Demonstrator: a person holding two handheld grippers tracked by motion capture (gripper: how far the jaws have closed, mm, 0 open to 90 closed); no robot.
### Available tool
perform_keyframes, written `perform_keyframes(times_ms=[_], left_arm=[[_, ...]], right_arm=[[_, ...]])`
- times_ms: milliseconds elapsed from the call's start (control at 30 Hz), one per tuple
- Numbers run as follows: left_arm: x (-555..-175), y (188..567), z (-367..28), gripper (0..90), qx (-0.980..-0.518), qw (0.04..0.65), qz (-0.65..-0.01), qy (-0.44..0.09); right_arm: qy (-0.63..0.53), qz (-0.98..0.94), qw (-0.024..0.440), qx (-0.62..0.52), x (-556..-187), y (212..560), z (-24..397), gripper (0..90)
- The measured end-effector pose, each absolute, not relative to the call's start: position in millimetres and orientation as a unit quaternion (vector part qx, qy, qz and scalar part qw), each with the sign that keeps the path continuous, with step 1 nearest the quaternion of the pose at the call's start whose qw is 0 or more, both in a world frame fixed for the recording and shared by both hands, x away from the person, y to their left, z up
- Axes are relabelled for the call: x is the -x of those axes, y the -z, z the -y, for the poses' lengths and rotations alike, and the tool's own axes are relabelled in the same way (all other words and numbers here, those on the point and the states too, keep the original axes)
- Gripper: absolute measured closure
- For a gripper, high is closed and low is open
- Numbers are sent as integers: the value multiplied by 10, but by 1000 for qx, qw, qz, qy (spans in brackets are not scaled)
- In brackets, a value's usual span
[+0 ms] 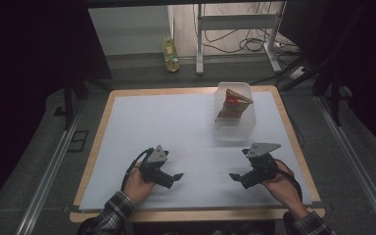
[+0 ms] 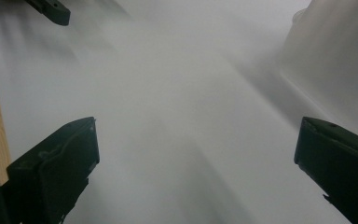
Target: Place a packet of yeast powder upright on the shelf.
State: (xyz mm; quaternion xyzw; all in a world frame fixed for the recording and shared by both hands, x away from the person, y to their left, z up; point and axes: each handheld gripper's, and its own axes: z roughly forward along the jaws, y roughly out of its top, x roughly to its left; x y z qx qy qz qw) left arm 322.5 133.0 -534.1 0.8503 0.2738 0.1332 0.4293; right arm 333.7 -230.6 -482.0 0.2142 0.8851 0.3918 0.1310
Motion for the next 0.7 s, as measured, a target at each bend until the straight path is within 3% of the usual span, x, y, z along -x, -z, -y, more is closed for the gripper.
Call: perform_keyframes(times_ms=[700], left_arm=[[-3227, 5340, -1313, 3, -852, 429, -271, -131]], right_arm=[[-350, -906, 126, -201, -3358, 5066, 2256, 0]])
